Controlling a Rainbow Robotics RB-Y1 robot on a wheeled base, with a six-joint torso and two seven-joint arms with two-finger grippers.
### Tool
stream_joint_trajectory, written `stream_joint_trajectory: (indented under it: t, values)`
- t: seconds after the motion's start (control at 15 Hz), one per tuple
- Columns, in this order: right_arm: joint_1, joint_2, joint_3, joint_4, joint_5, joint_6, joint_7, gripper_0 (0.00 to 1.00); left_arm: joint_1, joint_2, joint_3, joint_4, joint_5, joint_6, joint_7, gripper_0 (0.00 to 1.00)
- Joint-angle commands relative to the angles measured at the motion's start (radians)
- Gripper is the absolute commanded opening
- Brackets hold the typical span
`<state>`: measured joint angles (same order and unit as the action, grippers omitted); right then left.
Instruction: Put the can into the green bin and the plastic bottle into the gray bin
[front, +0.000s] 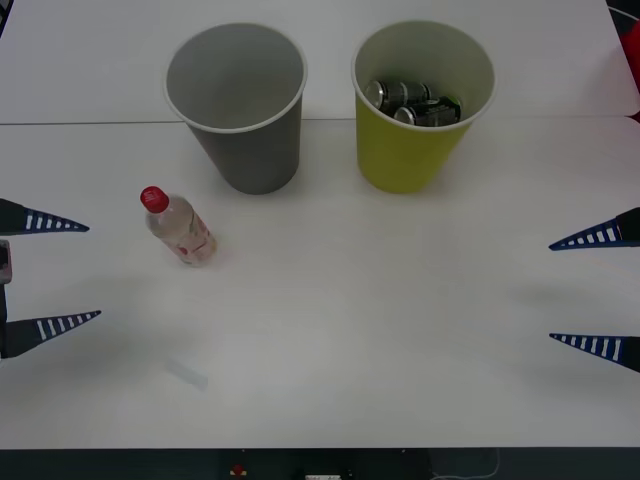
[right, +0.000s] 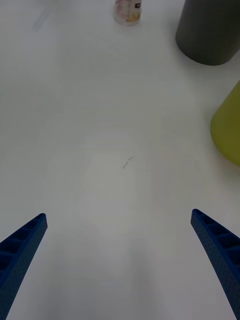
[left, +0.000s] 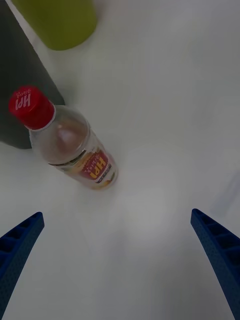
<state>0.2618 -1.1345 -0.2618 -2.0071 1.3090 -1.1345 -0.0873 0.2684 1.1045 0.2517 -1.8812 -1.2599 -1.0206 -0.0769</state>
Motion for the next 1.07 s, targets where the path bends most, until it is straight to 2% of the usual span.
stream_joint_trajectory:
  t: [0.07,0.4,0.8,0.93,1.07]
  values:
    - [0.0,0.0,0.0,0.0,0.0,0.0,0.0,1.0,0.0,0.0,-0.04,0.057,0.071,0.04,0.017,1.0]
    - [0.0,0.0,0.0,0.0,0.0,0.0,0.0,1.0,0.0,0.0,-0.103,0.129,0.217,0.071,0.023,1.0]
    - [0.0,0.0,0.0,0.0,0.0,0.0,0.0,1.0,0.0,0.0,-0.232,0.169,0.366,0.218,0.002,1.0]
    - [0.0,0.0,0.0,0.0,0.0,0.0,0.0,1.0,0.0,-0.025,-0.253,0.18,0.389,0.246,-0.006,1.0]
    - [0.0,0.0,0.0,0.0,0.0,0.0,0.0,1.0,-0.005,-0.078,-0.258,0.201,0.392,0.261,-0.015,1.0]
